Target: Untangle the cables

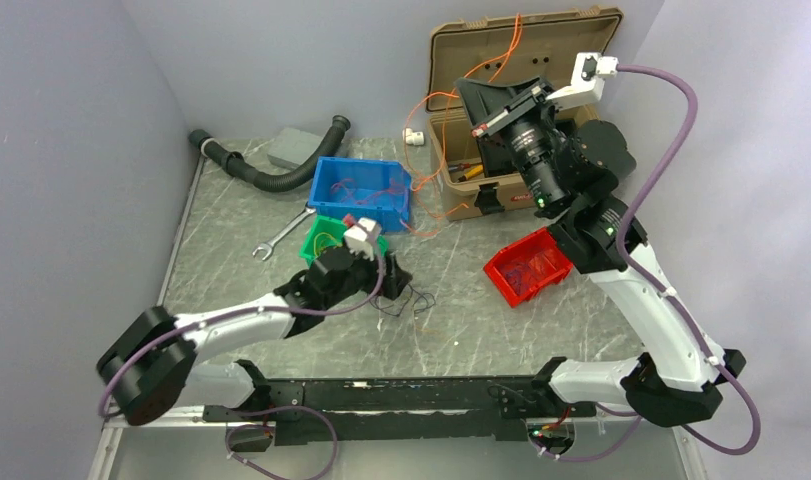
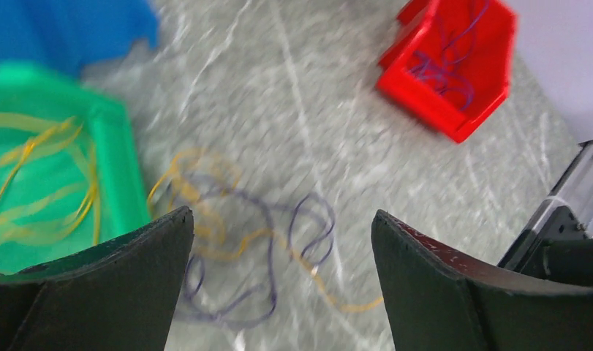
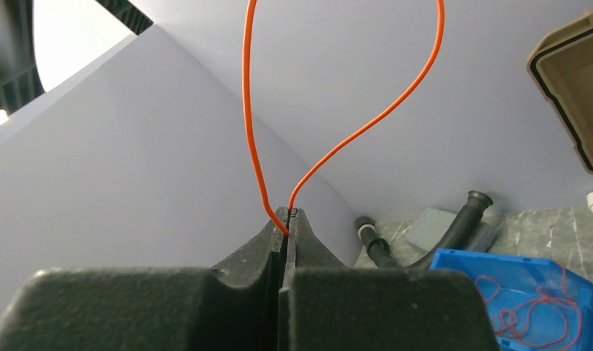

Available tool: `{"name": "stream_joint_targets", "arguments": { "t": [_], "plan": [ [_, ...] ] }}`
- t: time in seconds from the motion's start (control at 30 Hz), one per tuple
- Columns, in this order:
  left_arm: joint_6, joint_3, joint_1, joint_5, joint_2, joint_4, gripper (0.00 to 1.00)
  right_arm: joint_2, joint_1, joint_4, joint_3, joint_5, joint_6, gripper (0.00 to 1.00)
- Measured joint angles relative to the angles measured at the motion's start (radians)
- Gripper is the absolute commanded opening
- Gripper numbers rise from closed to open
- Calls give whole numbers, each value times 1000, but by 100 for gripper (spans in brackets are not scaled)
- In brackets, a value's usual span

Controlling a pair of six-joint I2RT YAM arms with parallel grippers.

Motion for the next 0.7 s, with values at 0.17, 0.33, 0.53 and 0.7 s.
{"name": "stream_joint_targets", "arguments": {
  "t": [0.17, 0.33, 0.53, 0.7],
  "plan": [
    [-41, -91, 4, -91, -246, -180, 95, 74, -13, 32, 0, 6, -23, 0],
    [-66, -69, 48, -142, -496, -410, 98, 208, -38, 67, 0, 0, -38, 0],
    [-85, -2, 103, -167, -577, -708, 99, 367, -77, 134, 2, -33, -50, 0],
    [-85, 67, 116, -186, -622, -888, 99, 510, -94, 226, 32, -55, -94, 0]
  ]
}}
